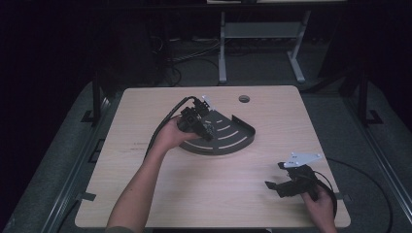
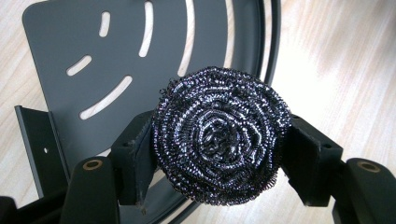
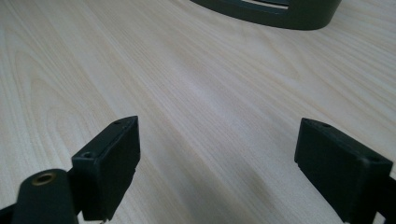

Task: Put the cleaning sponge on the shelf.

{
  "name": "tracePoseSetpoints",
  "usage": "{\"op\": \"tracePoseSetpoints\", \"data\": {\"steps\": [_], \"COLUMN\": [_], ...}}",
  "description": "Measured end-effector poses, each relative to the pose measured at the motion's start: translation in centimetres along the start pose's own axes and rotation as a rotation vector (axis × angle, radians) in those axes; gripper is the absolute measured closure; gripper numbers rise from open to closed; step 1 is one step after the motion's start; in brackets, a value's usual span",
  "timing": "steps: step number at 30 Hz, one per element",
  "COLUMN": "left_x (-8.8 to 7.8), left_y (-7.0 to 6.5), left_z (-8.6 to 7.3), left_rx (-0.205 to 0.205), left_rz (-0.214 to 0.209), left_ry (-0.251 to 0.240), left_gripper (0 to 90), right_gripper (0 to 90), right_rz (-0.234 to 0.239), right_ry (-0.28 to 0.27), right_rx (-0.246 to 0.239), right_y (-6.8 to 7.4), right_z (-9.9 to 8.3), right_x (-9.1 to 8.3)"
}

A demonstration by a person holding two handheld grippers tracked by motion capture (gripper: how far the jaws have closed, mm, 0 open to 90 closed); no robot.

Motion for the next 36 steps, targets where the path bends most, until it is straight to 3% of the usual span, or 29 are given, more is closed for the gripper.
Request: {"op": "tracePoseSetpoints", "data": {"steps": [7, 14, 25, 36], "left_x": [0.8, 1.9, 3.2, 4.5], "left_y": [1.2, 1.5, 2.7, 3.8], "left_z": [0.0, 0.4, 0.5, 0.4], "left_rx": [-0.022, -0.027, -0.067, -0.092], "left_rz": [0.016, 0.028, 0.020, 0.018], "left_ry": [0.005, 0.000, -0.013, 0.006], "left_gripper": [32.9, 32.7, 32.5, 32.6], "right_gripper": [13.9, 13.8, 13.8, 13.8], "right_rz": [0.002, 0.004, 0.001, -0.004], "right_ry": [-0.004, 0.001, -0.005, -0.004], "right_rx": [0.007, 0.003, 0.008, 0.010], "right_y": [0.1, 0.0, -0.1, -0.2], "right_z": [0.1, 0.0, 0.0, -0.1], "right_x": [0.0, 0.1, -0.1, -0.1]}}
Point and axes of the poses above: each handheld gripper's, and its own axes: x roughly forward along the jaws, z roughly out of its top, y roughly to its left, the point moved 8 cm from there along x, roughly forward along the jaws, and after that the axes turned 14 degrees about -z, right-handed, at the moved point
